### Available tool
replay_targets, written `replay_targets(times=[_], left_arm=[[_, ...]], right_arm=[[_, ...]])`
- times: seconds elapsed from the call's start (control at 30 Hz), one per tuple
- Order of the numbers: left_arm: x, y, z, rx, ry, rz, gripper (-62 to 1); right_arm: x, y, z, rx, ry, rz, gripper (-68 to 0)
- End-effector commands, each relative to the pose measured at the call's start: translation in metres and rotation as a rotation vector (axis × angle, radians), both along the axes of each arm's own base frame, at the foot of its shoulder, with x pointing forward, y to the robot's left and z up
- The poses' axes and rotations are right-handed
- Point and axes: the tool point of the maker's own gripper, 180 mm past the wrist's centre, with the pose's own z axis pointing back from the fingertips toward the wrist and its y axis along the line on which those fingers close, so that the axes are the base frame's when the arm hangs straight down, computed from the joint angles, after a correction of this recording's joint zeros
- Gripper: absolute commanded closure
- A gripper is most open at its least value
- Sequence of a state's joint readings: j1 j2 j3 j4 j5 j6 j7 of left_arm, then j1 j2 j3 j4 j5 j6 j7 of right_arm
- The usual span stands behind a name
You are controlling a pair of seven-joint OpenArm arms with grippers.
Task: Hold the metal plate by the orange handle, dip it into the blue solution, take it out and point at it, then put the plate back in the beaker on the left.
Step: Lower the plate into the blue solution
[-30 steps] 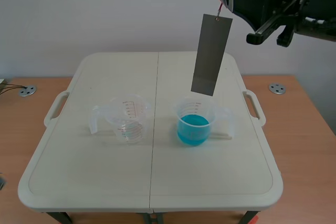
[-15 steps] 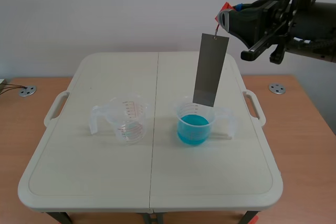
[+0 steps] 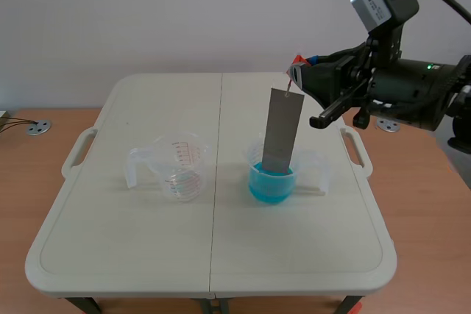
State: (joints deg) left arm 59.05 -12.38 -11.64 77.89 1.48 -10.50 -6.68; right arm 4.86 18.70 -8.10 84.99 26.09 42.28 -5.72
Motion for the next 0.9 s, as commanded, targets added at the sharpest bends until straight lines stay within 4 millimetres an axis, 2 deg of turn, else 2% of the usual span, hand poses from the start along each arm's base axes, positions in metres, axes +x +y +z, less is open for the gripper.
replay_targets(times=[0.0,0.47,0.63,0.87], left_arm=[[0.005,-0.003,0.004,-0.010,-0.022,0.004,-1.6],[0.005,-0.003,0.003,-0.009,-0.021,0.005,-1.6],[0.005,-0.003,0.003,-0.009,-0.021,0.005,-1.6],[0.004,-0.002,0.002,-0.005,-0.011,0.006,-1.6]], right_arm=[[0.003,0.002,0.010,0.026,-0.035,0.008,-1.3],[0.002,0.006,-0.041,-0.010,0.033,-0.003,-1.3],[0.001,0.005,-0.050,-0.019,0.047,-0.004,-1.3],[0.001,0.005,-0.051,-0.032,0.043,-0.002,-1.3]])
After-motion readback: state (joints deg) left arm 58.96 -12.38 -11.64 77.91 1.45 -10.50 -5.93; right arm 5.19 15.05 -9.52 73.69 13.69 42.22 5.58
